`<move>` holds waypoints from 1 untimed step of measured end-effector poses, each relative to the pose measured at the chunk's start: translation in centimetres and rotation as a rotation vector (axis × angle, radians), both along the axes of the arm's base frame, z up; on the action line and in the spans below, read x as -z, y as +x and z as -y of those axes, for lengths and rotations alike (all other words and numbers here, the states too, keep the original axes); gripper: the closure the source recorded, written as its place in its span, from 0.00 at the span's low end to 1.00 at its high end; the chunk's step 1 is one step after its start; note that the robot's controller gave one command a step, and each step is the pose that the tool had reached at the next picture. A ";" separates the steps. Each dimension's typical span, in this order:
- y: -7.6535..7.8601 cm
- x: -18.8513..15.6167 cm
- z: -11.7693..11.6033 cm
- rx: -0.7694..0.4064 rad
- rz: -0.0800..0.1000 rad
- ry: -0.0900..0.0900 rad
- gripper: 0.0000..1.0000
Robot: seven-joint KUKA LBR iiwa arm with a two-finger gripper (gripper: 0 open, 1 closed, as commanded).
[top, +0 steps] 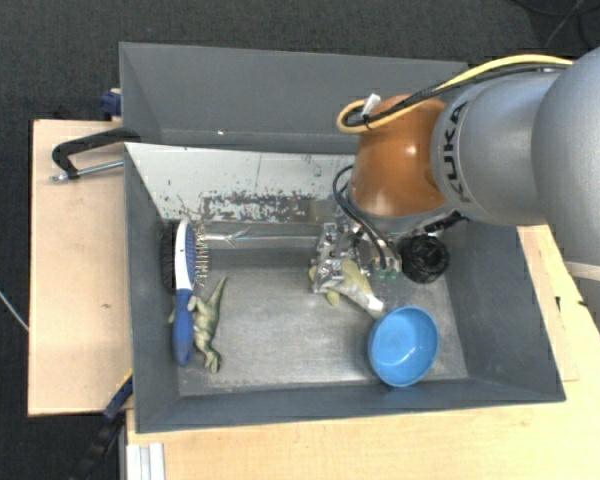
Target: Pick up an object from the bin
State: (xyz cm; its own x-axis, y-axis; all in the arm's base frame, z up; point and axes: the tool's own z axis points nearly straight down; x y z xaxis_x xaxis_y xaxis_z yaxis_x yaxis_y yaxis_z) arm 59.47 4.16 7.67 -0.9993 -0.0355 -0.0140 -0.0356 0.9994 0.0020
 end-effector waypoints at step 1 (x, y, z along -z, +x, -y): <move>0.1 -14.9 0.4 -0.051 0.003 -0.001 1.00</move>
Offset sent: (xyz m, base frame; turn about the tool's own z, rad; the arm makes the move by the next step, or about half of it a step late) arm -0.0024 -0.0048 0.1424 -0.0514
